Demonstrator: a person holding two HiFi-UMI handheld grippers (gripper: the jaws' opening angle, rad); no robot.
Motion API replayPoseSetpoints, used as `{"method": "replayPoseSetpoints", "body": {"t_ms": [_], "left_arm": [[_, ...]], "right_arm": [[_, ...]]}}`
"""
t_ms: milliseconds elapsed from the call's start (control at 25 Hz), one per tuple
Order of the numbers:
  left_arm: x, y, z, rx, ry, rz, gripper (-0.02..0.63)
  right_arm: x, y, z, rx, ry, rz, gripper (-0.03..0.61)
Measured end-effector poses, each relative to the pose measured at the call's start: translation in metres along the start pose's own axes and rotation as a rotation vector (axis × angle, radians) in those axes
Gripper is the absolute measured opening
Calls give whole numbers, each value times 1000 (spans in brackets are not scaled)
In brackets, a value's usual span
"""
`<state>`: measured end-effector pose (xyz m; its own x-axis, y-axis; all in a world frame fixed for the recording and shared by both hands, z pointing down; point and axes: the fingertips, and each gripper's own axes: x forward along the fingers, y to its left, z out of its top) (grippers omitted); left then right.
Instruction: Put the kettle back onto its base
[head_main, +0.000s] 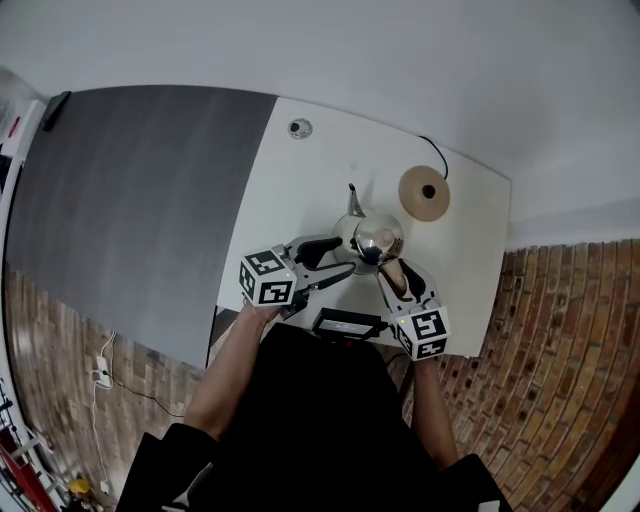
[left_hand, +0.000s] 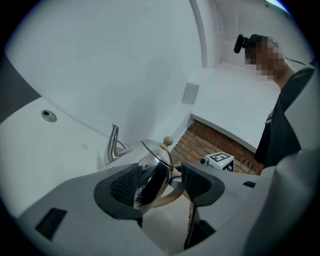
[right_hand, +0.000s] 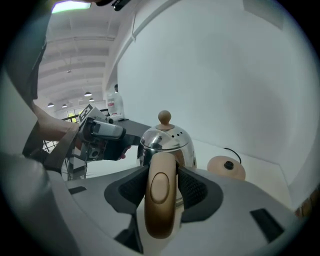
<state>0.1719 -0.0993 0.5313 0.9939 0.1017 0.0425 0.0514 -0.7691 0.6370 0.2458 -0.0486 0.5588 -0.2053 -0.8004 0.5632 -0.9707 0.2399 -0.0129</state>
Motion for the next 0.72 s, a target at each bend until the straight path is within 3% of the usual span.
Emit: {"method": "replayPoseSetpoints", "body": {"t_ms": [400, 720], "left_arm": [[-4, -2, 0, -2, -13, 10, 282], [-2, -5, 5, 16, -2, 10, 282]], "right_arm": [[2, -3, -4, 15, 302, 14, 160], [7, -9, 17, 11, 266, 22, 156]]}}
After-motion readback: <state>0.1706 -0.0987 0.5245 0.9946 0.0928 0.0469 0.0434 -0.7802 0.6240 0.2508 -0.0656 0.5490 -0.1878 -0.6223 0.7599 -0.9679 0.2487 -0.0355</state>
